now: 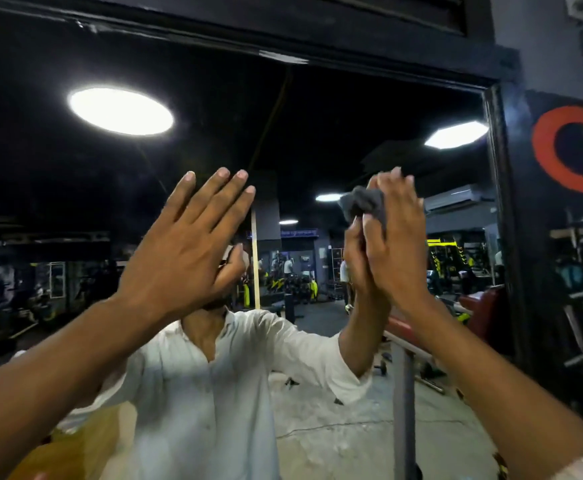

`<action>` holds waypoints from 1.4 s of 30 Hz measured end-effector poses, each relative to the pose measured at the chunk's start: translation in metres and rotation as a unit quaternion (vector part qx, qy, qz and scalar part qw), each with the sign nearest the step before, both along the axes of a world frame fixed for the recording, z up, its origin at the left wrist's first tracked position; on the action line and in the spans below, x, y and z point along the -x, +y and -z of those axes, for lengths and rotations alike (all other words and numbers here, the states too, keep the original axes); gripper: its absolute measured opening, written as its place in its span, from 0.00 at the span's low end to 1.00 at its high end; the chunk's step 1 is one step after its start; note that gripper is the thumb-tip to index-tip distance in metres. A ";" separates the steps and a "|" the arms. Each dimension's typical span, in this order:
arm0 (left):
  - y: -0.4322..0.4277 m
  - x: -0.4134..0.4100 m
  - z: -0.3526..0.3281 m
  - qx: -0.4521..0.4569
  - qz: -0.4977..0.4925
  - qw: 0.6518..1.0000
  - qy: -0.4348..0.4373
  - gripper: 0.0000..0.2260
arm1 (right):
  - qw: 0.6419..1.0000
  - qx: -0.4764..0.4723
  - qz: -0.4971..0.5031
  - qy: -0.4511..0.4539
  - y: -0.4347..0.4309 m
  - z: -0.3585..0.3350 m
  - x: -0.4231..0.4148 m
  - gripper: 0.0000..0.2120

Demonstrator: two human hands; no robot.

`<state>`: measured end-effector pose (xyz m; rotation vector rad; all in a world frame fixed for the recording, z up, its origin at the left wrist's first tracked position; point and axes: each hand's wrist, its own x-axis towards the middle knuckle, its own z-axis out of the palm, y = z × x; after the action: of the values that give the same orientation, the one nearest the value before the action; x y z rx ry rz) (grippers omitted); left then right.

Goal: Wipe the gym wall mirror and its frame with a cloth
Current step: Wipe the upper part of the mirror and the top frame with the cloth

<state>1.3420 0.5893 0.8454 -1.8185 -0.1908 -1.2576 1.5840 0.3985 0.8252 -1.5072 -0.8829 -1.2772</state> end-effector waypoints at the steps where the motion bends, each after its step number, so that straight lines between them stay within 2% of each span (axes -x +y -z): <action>1: -0.001 0.000 0.000 -0.001 -0.003 1.000 -0.001 0.32 | 1.000 -0.021 0.000 0.021 -0.001 -0.013 -0.003 0.32; 3: -0.002 -0.001 0.000 -0.004 -0.004 1.000 0.000 0.32 | 0.999 -0.026 0.014 0.018 0.012 -0.014 0.006 0.33; 5: -0.002 0.000 0.000 -0.002 0.003 1.000 0.000 0.32 | 1.000 0.019 0.002 -0.020 0.029 0.019 0.034 0.32; 8: -0.002 0.000 0.001 0.007 0.008 1.000 0.001 0.32 | 0.980 0.144 0.014 -0.140 0.038 0.088 0.052 0.39; 10: -0.003 0.002 -0.001 0.008 0.014 1.000 0.008 0.32 | 0.959 0.181 0.056 -0.210 0.031 0.097 0.038 0.42; 12: -0.002 0.008 -0.004 0.003 0.009 1.000 0.020 0.32 | 0.964 0.169 0.057 -0.197 0.026 0.073 0.027 0.40; 16: 0.012 0.027 -0.015 0.015 -0.008 1.000 0.008 0.33 | 0.997 0.033 -0.028 -0.062 0.029 -0.014 0.027 0.33; 19: 0.028 0.049 -0.026 0.031 -0.011 0.999 -0.006 0.34 | 0.998 0.009 -0.026 -0.050 0.055 -0.032 0.063 0.31; 21: 0.039 0.066 -0.033 0.034 -0.015 0.999 -0.007 0.35 | 0.990 0.069 -0.003 -0.119 0.080 -0.006 0.100 0.33; 23: 0.050 0.088 -0.040 0.034 -0.015 0.999 -0.011 0.35 | 0.965 0.150 0.024 -0.215 0.095 0.025 0.120 0.36; 25: 0.066 0.115 -0.049 0.037 -0.014 0.999 -0.024 0.35 | 0.944 0.187 0.040 -0.270 0.091 0.016 0.113 0.38; 27: 0.082 0.141 -0.058 0.040 -0.018 0.998 -0.040 0.35 | 0.962 0.153 0.030 -0.222 0.087 -0.024 0.107 0.36; 29: 0.094 0.155 -0.063 0.038 -0.023 0.998 -0.043 0.35 | 0.992 0.055 0.003 -0.111 0.087 -0.078 0.114 0.34; 31: 0.101 0.158 -0.063 0.032 -0.022 0.998 -0.039 0.35 | 0.999 -0.002 0.003 -0.050 0.101 -0.116 0.136 0.33; 32: 0.102 0.157 -0.062 0.030 -0.016 0.999 -0.039 0.35 | 0.999 -0.006 0.011 -0.052 0.115 -0.122 0.153 0.32; 35: 0.105 0.155 -0.061 0.055 0.044 0.996 -0.058 0.32 | 0.986 0.044 0.026 -0.157 0.159 -0.083 0.210 0.31; 37: 0.108 0.161 -0.063 0.077 0.086 0.990 -0.078 0.30 | 0.957 0.119 0.031 -0.261 0.173 -0.035 0.232 0.33; 39: 0.113 0.170 -0.064 0.070 0.084 0.991 -0.072 0.29 | 0.925 0.195 0.030 -0.326 0.164 -0.012 0.227 0.36; 41: 0.117 0.175 -0.064 0.038 0.056 0.997 -0.046 0.29 | 0.919 0.209 0.034 -0.332 0.146 -0.027 0.207 0.37; 42: 0.118 0.176 -0.064 0.029 0.049 0.998 -0.041 0.29 | 0.937 0.181 0.030 -0.298 0.138 -0.043 0.199 0.36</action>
<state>1.1661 0.7074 0.9091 -1.8451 -0.1877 -1.4095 1.3847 0.5365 0.8678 -1.4402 -1.5422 -1.7284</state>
